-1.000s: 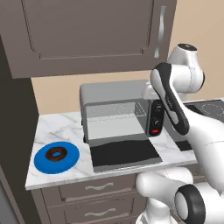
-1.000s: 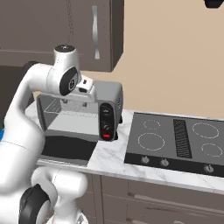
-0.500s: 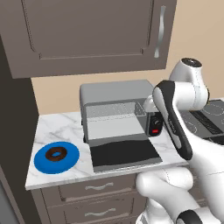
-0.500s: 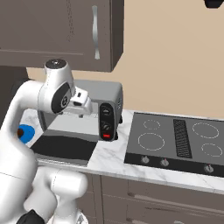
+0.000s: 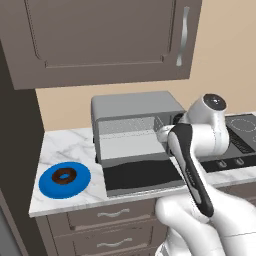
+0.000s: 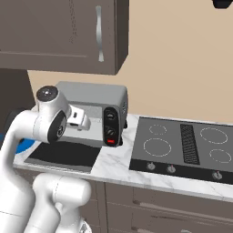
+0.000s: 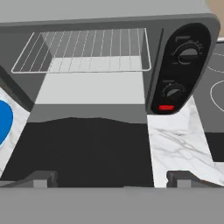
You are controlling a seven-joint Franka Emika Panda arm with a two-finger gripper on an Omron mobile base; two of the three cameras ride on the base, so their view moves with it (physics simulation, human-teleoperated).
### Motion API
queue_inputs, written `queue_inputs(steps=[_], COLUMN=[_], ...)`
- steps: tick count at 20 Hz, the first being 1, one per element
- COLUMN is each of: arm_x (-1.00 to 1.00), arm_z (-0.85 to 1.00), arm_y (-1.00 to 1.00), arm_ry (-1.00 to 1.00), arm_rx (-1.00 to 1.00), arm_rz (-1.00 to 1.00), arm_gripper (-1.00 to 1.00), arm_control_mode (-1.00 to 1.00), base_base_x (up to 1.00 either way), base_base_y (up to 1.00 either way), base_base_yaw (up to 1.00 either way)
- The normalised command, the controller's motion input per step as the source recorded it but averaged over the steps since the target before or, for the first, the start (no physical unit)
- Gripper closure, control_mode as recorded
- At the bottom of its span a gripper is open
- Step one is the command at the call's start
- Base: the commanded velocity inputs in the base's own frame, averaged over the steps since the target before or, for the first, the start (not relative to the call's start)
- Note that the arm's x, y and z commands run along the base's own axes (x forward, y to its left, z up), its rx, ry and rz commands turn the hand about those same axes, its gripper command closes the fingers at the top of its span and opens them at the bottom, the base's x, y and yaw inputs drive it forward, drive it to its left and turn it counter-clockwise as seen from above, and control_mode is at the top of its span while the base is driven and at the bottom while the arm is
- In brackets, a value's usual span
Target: Pick up the bagel from the plate, place it on the toaster oven rack, close the door, and set the timer.
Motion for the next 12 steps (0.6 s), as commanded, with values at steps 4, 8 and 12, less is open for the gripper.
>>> queue_inputs(steps=[4, 8, 12], arm_x=[0.15, 0.27, 0.34], arm_z=[0.0, 0.0, 0.0], arm_y=[0.38, 0.31, 0.18], arm_ry=[0.0, 0.0, 0.0], arm_rx=[0.0, 0.0, 0.0], arm_rz=[0.0, 0.0, 0.0], arm_gripper=[-1.0, -1.0, -1.0], arm_control_mode=[-1.0, -1.0, -1.0], base_base_x=[0.0, 0.0, 0.0], base_base_y=[0.0, 0.0, 0.0], base_base_yaw=[0.0, 0.0, 0.0])
